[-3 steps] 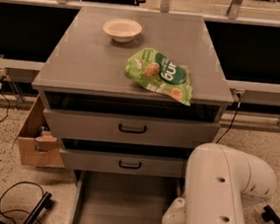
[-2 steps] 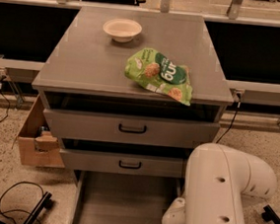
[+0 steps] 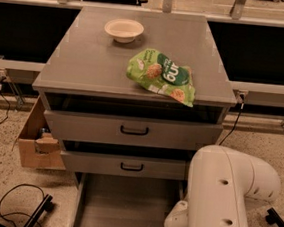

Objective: Open bottom drawer

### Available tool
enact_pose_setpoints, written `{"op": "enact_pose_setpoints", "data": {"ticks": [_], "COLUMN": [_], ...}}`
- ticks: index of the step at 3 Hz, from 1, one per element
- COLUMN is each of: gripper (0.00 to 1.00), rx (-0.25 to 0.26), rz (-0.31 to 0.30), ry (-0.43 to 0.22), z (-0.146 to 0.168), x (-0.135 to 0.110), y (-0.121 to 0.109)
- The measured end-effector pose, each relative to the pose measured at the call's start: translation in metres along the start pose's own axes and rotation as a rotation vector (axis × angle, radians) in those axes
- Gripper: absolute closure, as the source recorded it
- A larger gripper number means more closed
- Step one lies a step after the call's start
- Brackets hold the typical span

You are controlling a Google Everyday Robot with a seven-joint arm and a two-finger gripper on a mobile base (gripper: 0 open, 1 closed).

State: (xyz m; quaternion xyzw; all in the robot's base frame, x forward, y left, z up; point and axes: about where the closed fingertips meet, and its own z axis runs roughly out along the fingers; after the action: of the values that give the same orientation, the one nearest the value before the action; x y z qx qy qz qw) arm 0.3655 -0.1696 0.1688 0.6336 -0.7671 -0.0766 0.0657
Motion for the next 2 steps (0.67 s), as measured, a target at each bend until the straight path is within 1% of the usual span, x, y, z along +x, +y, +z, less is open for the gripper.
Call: {"op": "enact_pose_setpoints", "data": {"ticks": [1, 2], "gripper": [0.0, 0.0], "rx": [-0.001, -0.001], "rz": [0.0, 0.0], "ry": [0.0, 0.0], "z": [0.0006, 0.0006], "x": [0.0002, 0.0002], "y": [0.0007, 0.0007]}}
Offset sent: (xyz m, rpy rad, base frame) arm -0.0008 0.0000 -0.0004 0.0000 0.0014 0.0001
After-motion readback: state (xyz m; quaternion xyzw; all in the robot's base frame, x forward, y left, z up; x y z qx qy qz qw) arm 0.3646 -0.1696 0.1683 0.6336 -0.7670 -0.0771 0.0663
